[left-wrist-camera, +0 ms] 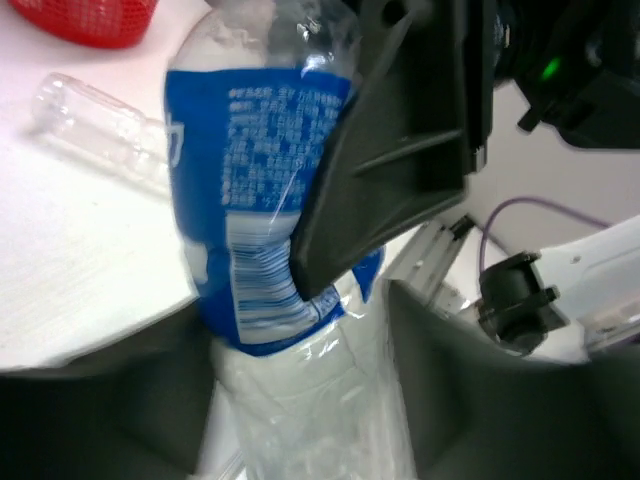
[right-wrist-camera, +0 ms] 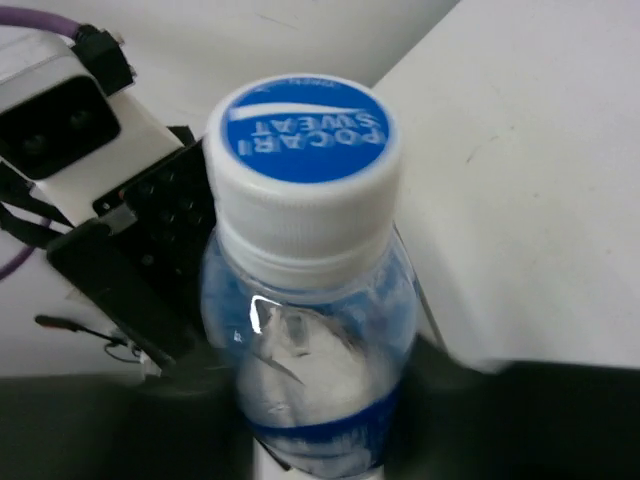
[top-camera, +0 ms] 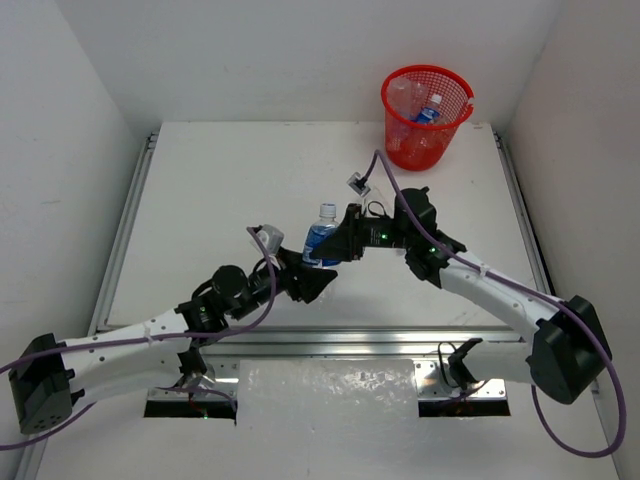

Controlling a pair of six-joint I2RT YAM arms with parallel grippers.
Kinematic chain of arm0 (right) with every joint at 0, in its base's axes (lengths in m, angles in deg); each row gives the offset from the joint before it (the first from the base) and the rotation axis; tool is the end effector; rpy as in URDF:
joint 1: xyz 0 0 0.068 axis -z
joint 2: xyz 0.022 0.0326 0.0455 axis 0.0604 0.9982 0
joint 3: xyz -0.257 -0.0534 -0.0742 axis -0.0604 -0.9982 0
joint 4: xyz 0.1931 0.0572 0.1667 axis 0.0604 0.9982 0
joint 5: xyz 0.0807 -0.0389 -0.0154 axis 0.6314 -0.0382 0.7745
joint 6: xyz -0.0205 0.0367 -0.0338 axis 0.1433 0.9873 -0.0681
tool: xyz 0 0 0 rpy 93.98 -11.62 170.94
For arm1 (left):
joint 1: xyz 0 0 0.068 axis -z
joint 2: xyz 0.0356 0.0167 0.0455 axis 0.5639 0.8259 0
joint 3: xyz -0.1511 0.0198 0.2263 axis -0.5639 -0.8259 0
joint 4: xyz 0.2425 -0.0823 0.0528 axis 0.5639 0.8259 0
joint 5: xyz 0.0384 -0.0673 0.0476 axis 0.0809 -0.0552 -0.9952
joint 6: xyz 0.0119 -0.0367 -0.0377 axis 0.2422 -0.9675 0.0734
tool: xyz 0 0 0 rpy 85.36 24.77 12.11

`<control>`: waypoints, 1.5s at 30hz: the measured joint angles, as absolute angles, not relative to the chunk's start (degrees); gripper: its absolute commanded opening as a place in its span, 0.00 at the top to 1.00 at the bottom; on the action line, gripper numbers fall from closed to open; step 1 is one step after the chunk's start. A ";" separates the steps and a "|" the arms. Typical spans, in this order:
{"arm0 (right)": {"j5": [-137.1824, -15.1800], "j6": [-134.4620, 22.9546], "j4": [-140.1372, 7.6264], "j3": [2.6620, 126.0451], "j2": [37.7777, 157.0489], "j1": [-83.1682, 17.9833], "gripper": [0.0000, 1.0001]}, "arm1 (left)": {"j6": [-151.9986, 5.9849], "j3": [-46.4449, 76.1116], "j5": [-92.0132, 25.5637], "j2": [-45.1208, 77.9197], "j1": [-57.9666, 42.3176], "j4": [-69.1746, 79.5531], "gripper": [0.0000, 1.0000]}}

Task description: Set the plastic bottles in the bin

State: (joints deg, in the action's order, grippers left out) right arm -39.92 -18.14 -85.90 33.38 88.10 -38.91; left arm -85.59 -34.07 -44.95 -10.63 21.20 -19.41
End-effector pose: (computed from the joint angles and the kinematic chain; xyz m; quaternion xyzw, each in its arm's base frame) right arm 0.2150 0.1832 0.2920 -0.1895 0.7173 0.6068 0.2851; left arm 0.1157 -0.1649 0.2642 0.1675 0.6768 -0.4429 0.5637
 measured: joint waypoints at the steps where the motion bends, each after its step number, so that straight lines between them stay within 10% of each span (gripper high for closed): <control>1: -40.36 -18.41 -85.96 33.41 88.12 -38.82 1.00 | -85.35 -33.63 -44.80 -10.65 21.09 -19.25 0.27; 5: -45.15 -20.40 -83.56 33.93 87.42 -39.06 1.00 | -86.25 -31.05 -48.36 -12.51 21.09 -12.91 0.00; 16: -82.48 -31.17 -61.77 57.47 89.67 -23.69 1.00 | -102.73 -6.79 -80.05 -18.06 21.12 42.73 0.00; 27: -105.19 -42.78 -58.23 115.83 135.75 -9.71 1.00 | -97.74 -8.32 -79.33 -23.85 20.72 50.93 0.00; 29: -105.54 -44.85 -58.86 123.39 142.74 -9.12 0.89 | -97.15 -8.56 -78.76 -22.78 20.66 50.84 0.00; 31: -105.65 -46.25 -59.56 123.06 145.41 -8.72 0.50 | -96.63 -8.61 -78.26 -21.69 20.42 50.82 0.00; 36: -104.07 -46.45 -58.36 121.05 148.47 -7.69 0.02 | -96.02 -8.63 -77.65 -21.12 19.96 50.76 0.00; 45: -102.35 -48.20 -54.21 123.11 144.14 -6.80 0.01 | -95.56 -9.02 -76.77 -21.25 19.59 50.12 0.00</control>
